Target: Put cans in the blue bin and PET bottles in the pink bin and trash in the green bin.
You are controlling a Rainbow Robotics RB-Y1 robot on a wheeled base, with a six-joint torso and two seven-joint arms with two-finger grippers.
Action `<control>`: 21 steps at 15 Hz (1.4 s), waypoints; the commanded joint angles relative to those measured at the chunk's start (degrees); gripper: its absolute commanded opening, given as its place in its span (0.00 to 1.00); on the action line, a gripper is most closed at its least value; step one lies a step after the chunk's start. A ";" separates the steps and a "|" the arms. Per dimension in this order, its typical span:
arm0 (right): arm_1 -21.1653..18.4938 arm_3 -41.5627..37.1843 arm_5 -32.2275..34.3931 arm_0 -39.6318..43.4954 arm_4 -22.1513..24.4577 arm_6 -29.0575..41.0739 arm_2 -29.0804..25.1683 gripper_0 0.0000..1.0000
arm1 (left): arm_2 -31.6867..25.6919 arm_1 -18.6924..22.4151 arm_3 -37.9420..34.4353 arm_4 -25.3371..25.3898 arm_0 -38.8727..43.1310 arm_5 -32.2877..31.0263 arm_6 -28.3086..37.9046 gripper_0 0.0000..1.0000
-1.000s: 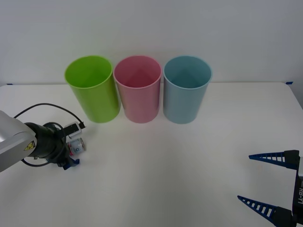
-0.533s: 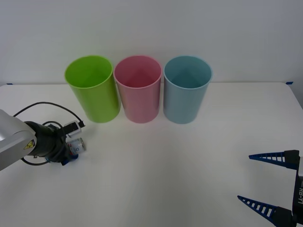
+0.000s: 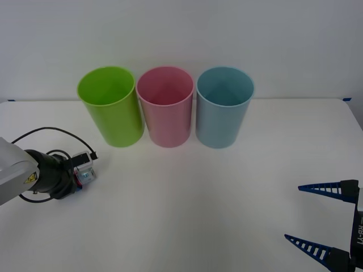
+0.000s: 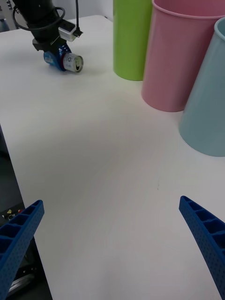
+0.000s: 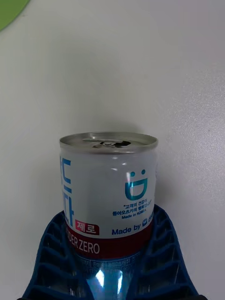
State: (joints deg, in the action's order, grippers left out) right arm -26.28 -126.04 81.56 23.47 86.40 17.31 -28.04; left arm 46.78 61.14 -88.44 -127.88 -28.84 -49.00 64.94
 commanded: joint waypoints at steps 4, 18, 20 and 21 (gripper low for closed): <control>0.00 0.00 0.00 0.00 0.00 0.00 0.00 1.00 | 0.24 2.94 -2.96 4.13 0.10 3.91 0.80 0.00; 0.00 0.00 0.00 0.00 0.00 0.00 0.00 1.00 | -29.29 3.55 -6.57 45.62 17.59 -7.60 -36.90 0.00; 0.00 0.00 0.00 0.00 0.00 0.00 0.00 1.00 | -32.28 2.76 -7.88 52.30 20.84 -8.04 -42.35 0.00; 0.00 0.00 0.00 0.00 0.00 0.00 0.00 1.00 | -33.59 1.88 -8.50 53.88 22.25 -8.04 -43.93 0.00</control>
State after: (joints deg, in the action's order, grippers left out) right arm -26.28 -126.03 81.56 23.47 86.40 17.31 -28.04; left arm 14.15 63.63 -96.50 -75.27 -7.62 -57.02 22.24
